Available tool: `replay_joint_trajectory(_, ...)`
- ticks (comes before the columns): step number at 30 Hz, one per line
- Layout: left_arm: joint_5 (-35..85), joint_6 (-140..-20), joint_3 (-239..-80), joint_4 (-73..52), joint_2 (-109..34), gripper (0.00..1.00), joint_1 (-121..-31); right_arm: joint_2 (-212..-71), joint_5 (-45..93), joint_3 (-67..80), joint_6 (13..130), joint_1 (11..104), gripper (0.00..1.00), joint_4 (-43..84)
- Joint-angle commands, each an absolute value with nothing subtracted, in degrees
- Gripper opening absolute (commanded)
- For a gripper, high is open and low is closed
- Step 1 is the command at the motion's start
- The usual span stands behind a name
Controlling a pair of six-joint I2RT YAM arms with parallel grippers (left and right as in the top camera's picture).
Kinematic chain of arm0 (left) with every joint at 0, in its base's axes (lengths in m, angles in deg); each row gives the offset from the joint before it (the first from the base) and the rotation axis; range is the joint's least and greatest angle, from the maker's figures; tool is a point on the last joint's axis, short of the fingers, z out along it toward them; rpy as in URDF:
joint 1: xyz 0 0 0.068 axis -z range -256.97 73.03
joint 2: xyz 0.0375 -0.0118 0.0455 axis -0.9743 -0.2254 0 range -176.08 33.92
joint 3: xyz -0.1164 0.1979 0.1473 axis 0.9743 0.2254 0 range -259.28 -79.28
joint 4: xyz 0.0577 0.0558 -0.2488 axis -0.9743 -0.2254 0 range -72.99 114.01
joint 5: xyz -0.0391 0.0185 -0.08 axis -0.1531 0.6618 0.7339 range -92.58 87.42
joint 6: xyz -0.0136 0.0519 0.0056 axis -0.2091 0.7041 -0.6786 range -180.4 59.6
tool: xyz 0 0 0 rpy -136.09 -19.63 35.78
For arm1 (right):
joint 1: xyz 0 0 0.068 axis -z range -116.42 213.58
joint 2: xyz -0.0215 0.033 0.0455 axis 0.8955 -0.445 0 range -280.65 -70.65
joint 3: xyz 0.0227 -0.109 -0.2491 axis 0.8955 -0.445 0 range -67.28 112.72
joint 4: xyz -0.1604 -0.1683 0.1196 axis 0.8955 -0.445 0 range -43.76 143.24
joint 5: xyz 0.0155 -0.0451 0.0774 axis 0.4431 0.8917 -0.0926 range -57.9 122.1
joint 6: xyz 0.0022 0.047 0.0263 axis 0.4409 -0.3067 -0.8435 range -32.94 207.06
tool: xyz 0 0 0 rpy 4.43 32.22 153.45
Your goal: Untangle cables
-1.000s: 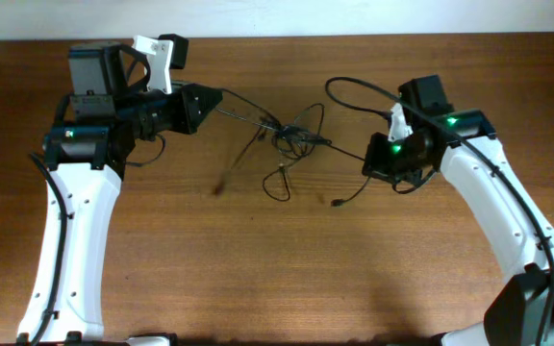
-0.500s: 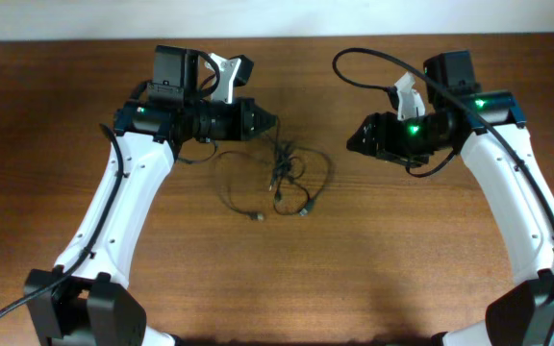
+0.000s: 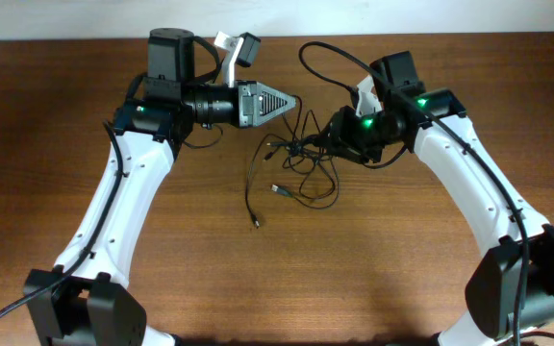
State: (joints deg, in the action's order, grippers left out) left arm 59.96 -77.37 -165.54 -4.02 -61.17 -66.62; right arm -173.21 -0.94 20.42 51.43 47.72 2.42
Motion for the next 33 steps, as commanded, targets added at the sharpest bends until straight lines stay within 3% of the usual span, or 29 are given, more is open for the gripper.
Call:
replay_joint_trajectory(1,59.7,-77.7,-166.5,-3.9,-60.9,0.00,-66.6,-173.4,0.6,21.3,50.1,47.5,0.40,2.1)
replay_joint_trajectory(8,57.4,-77.5,-166.5,-3.9,-60.9,0.00,-66.6,-173.5,0.6,21.0,49.0,44.3,0.40,-1.0)
replay_joint_trajectory(15,55.0,-77.5,-166.5,-4.1,-60.9,0.00,-66.6,-179.1,-2.2,21.0,47.3,43.6,0.34,-0.7)
replay_joint_trajectory(17,53.3,-77.5,-166.5,-3.9,-60.9,0.00,-66.6,-179.1,-2.2,21.0,47.5,43.8,0.09,0.1)
replay_joint_trajectory(18,53.1,-77.6,-166.5,-3.8,-60.9,0.00,-66.6,-179.1,-2.3,21.0,47.6,43.8,0.04,0.5)
replay_joint_trajectory(21,53.1,-85.9,-166.5,-3.8,-60.9,0.00,-70.7,-179.0,-5.4,21.2,52.0,43.8,0.04,1.9)
replay_joint_trajectory(23,53.7,-85.9,-166.5,-4.1,-60.9,0.00,-72.8,-178.2,-5.7,22.6,62.1,43.9,0.04,1.8)
replay_joint_trajectory(26,59.9,-82.6,-166.5,-7.4,-60.9,0.00,-73.1,-177.0,-8.4,26.9,69.0,46.4,0.44,1.2)
replay_joint_trajectory(29,68.6,-82.4,-166.5,-8.2,-60.9,0.00,-73.1,-177.0,-9.6,27.6,78.1,47.1,0.52,1.9)
replay_joint_trajectory(33,78.5,-85.1,-166.5,-7.5,-60.9,0.00,-73.1,-177.8,-10.1,27.5,81.1,46.7,0.53,3.7)
